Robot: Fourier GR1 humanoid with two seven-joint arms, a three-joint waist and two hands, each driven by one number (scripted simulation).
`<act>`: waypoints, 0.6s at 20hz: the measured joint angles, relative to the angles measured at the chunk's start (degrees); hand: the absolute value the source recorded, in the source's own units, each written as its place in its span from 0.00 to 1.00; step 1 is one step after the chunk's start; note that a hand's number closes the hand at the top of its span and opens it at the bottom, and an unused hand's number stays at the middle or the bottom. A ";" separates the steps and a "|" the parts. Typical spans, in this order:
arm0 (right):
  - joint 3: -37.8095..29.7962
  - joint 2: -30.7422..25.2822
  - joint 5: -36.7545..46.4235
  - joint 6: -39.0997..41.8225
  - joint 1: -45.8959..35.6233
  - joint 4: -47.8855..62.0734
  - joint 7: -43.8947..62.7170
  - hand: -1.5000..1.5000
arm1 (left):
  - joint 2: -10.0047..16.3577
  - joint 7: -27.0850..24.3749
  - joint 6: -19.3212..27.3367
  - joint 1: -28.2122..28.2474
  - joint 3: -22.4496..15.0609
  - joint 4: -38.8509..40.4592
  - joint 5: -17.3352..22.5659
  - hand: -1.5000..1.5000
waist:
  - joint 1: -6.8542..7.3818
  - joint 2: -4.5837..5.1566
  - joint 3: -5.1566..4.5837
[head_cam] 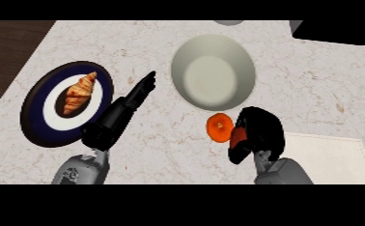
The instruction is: Pick the bell pepper from the placemat and place it in the bowl
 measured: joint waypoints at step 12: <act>11.47 7.13 10.91 -4.96 -31.43 10.02 10.09 1.00 | -0.85 0.89 -0.40 -2.08 -0.15 2.12 0.22 0.50 | 0.45 -0.37 0.08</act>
